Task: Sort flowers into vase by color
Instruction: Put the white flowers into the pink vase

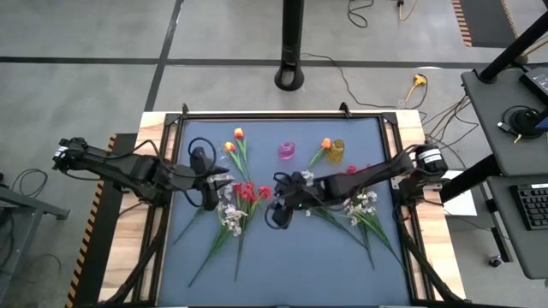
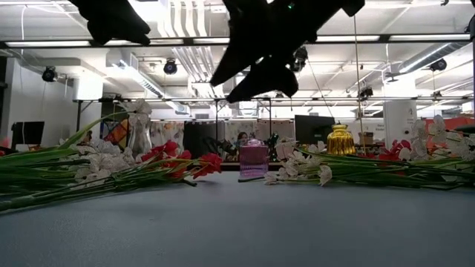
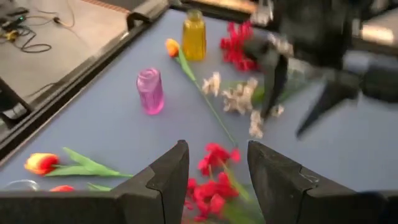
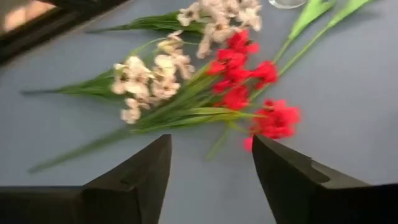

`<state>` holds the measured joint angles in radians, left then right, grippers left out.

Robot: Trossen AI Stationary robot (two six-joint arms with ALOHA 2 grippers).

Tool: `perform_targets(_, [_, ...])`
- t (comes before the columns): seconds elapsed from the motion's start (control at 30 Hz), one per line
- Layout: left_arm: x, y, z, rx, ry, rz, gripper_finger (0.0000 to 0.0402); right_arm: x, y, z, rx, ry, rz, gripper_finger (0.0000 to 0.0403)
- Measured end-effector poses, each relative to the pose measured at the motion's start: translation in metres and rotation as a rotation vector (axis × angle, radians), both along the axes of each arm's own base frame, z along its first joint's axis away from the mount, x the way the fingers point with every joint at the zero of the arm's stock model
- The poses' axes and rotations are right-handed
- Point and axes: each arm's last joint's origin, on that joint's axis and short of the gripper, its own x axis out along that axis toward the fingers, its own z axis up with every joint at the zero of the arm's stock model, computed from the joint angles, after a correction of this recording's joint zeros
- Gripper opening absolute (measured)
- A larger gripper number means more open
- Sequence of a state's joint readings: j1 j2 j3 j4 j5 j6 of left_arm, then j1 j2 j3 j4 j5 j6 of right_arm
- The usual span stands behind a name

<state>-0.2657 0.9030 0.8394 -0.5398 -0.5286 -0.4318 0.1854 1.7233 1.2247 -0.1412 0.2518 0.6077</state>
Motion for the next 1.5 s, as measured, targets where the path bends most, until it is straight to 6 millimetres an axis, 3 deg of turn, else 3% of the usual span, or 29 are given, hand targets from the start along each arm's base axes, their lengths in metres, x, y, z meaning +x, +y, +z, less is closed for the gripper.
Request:
perform_targets(0.27, [0.02, -0.013, 0.003, -0.127, -0.149, 0.028, 0.0148, 0.007, 0.039, -0.032, 0.074, -0.003, -0.002, 0.0254])
perform_targets(0.5, [0.037, -0.031, -0.005, -0.193, -0.14, -0.01, 0.0148, 0.004, 0.058, -0.048, 0.066, 0.023, -0.033, 0.025])
perform_targets(0.7, [0.034, -0.054, -0.012, -0.251, -0.059, -0.08, 0.0148, -0.005, 0.081, -0.045, 0.131, 0.042, -0.039, 0.0249])
perform_targets(1.1, [0.024, -0.098, -0.025, -0.277, -0.012, -0.198, 0.0148, -0.02, 0.114, -0.02, 0.153, 0.226, -0.092, 0.0249])
perform_targets(1.5, [0.026, -0.11, -0.032, -0.268, -0.008, -0.203, 0.0148, -0.043, 0.137, -0.017, 0.225, 0.4, -0.079, 0.0249])
